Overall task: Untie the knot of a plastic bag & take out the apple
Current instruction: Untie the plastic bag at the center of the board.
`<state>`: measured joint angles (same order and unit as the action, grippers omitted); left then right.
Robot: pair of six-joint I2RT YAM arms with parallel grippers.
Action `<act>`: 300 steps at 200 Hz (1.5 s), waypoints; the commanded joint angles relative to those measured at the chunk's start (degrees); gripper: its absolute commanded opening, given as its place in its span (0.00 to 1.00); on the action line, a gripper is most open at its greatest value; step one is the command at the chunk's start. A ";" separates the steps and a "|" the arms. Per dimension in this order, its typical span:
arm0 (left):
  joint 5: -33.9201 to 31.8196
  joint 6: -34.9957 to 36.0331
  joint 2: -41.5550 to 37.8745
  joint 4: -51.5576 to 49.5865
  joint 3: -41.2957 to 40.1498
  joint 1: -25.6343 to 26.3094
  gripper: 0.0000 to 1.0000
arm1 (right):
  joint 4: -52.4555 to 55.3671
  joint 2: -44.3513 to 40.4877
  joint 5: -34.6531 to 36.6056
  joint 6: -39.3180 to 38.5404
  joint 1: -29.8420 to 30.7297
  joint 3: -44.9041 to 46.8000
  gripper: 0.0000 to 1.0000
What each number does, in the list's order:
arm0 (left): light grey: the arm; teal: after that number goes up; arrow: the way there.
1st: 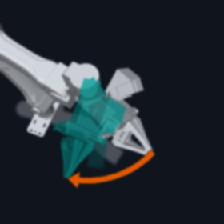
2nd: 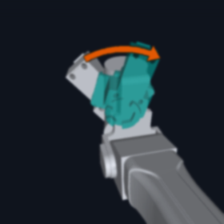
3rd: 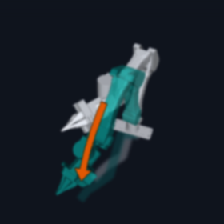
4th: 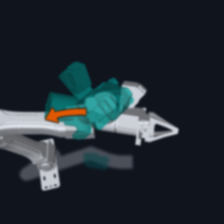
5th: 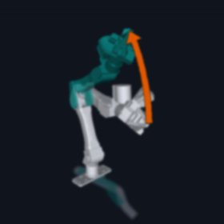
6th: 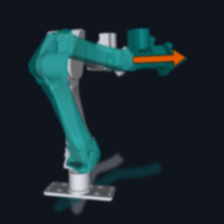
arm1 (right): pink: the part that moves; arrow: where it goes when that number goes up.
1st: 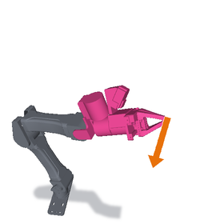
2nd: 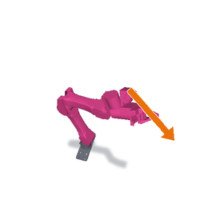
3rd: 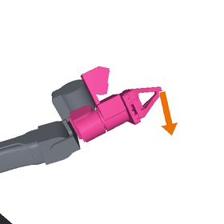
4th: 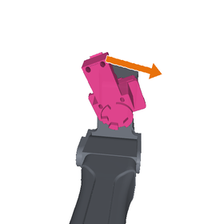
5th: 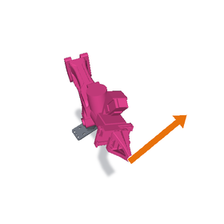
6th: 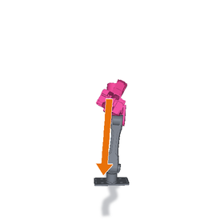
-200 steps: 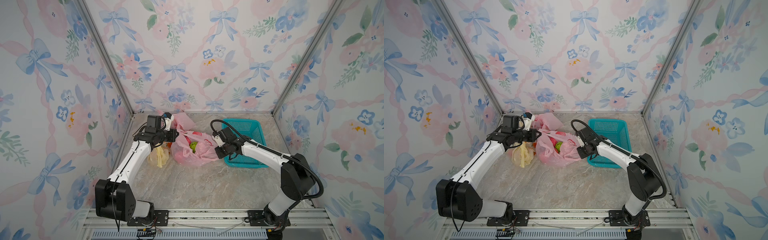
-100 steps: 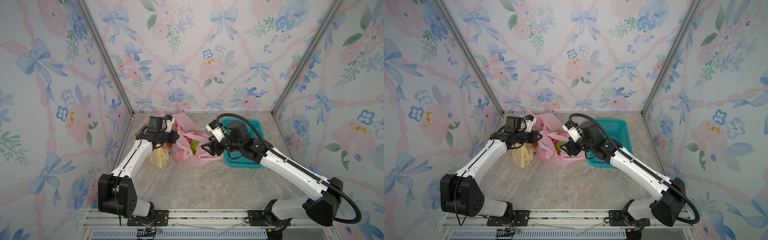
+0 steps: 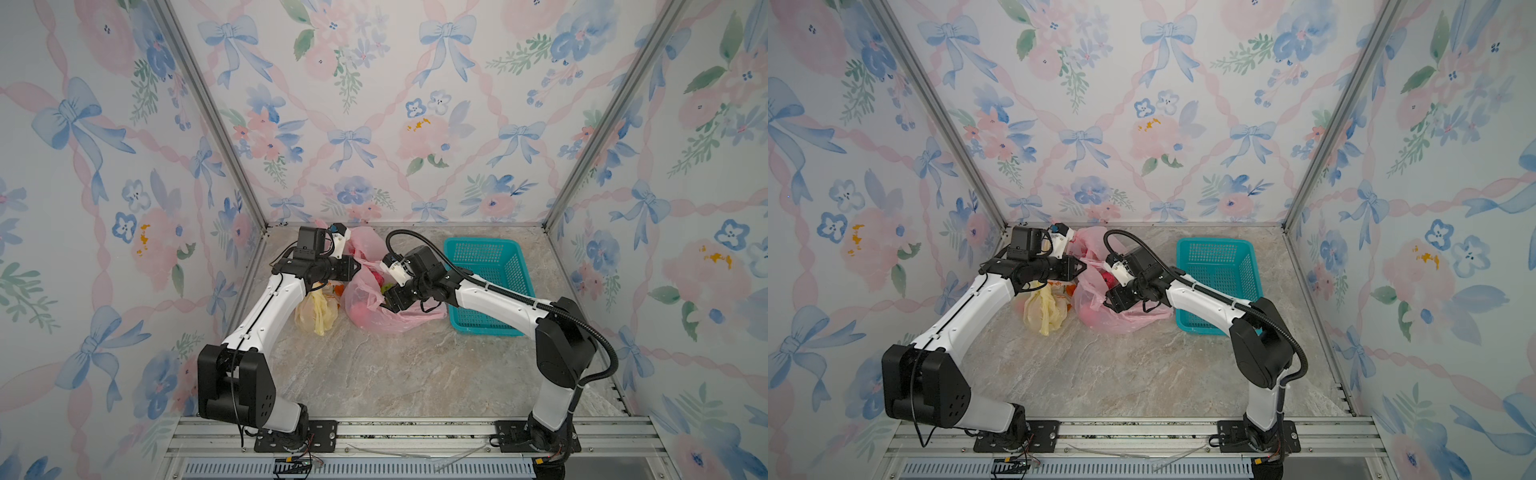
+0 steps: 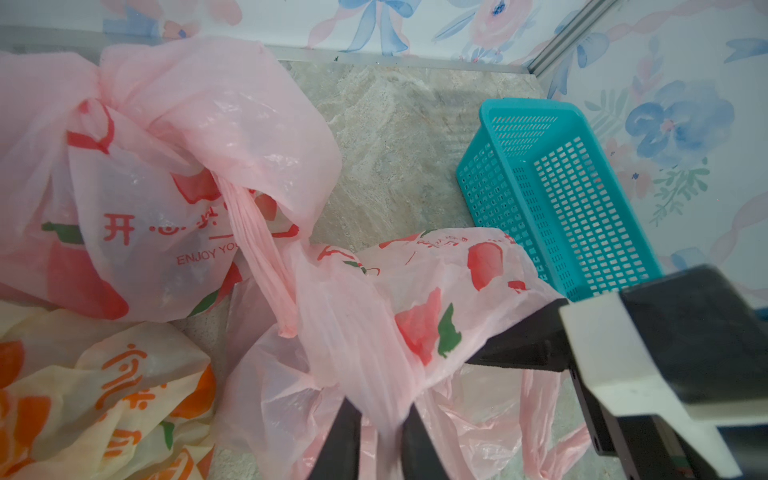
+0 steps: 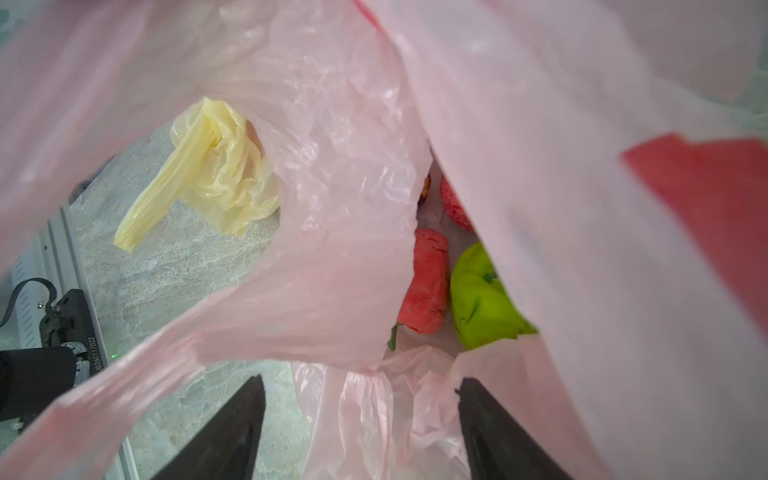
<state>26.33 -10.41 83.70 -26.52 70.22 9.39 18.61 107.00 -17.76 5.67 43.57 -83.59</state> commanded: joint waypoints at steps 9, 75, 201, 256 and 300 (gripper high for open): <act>2.11 -0.12 -1.65 -0.23 -0.44 -0.16 0.39 | -3.23 1.96 -2.12 1.12 0.25 -3.78 0.63; -3.00 -6.28 -12.60 -0.14 -13.25 0.00 0.54 | -3.10 4.08 -6.50 1.08 0.70 -6.40 0.30; -0.88 -14.40 -15.81 9.81 -23.64 0.70 0.62 | -6.18 8.32 -16.43 4.70 7.92 -6.39 0.23; -1.75 -13.79 -8.80 14.86 -26.18 1.84 0.22 | -8.17 3.25 -17.80 5.84 6.02 -0.80 0.22; -7.56 -10.67 -13.27 8.60 -23.82 0.57 0.00 | -6.59 -4.55 -16.94 6.47 -0.52 3.96 0.38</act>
<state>22.33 -23.66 73.82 -14.57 44.45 10.63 12.53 108.20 -34.98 11.53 47.00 -81.01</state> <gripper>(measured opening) 0.048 0.374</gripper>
